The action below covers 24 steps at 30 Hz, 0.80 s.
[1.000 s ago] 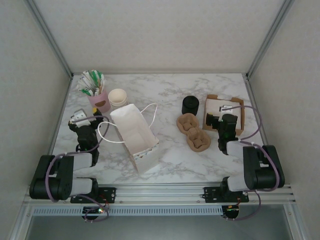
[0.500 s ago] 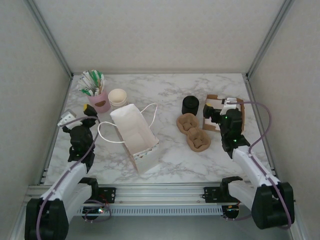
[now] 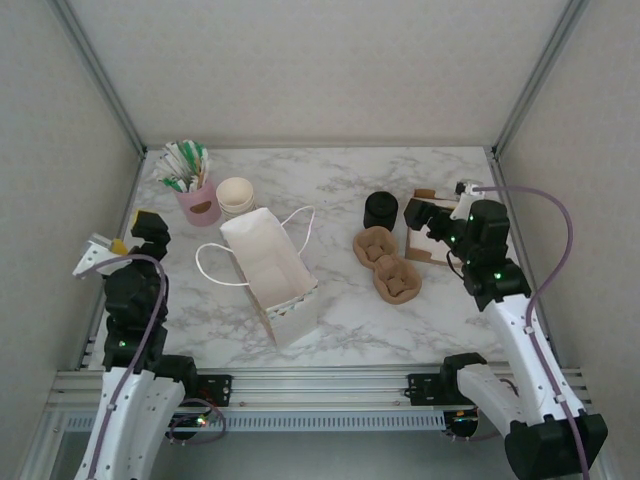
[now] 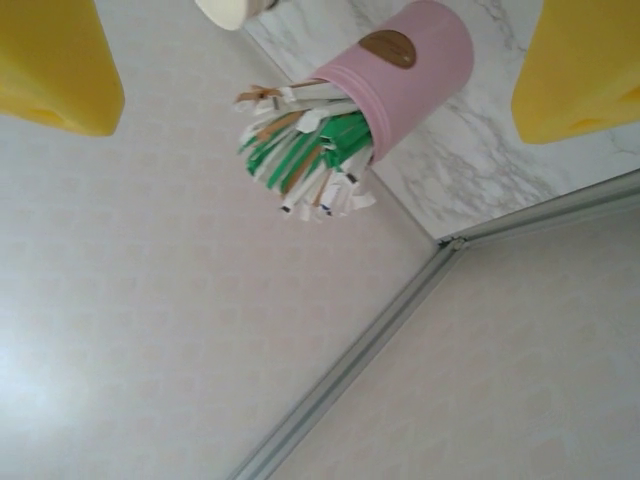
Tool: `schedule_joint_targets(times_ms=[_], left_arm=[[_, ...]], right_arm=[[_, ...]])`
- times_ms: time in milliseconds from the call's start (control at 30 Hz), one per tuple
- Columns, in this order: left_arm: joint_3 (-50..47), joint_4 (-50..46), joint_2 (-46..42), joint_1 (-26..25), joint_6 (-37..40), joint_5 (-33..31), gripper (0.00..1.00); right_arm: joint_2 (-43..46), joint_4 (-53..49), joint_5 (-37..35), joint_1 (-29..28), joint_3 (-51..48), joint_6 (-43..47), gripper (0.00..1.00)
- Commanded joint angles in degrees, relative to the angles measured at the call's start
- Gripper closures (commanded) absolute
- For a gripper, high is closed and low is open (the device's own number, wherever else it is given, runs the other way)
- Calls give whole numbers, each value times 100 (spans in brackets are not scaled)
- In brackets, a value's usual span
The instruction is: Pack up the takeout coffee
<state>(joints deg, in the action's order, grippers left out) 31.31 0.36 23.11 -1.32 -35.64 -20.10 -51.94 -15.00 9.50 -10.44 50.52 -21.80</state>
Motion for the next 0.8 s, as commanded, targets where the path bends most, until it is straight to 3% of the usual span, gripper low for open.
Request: schedule_joint_targets(times_ms=[0,133,367,533,767], left_arm=[[397,-1021,-30,-26,-67,644,0],[658,-1295,59,-22,34,943,0],[906,-1472,283,-26,136,1251,1],[1006,-1614,352,-25,-63,1136,1],[974,-1558,669,-26,-317,1177,0]], right_arm=[[-368,-580,1264,-43,386,-246,1],[-731,-879,1717,-292,955,-285,6],[-1257,-1912,1588,-1434,2245,0,10],[-1517,-2289,1904,-2177,2888,194,12],[-1903,-3035,1318,-3192,3418,525,22]])
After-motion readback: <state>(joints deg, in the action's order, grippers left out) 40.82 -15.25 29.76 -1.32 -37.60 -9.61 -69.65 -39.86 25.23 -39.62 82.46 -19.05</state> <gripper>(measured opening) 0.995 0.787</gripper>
